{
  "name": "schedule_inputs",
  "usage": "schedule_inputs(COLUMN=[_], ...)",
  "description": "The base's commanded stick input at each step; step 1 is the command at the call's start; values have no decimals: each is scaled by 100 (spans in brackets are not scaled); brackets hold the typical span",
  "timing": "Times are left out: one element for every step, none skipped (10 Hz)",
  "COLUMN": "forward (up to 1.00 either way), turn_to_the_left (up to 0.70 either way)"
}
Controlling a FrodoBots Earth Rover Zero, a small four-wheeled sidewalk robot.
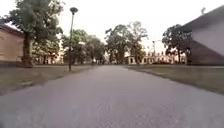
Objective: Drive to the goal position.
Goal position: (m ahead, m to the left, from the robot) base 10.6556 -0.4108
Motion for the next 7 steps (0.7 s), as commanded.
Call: schedule_inputs(forward=[45,45,45,45,45,45,45], turn_to_the_left=[0,0,0,0,0,0,0])
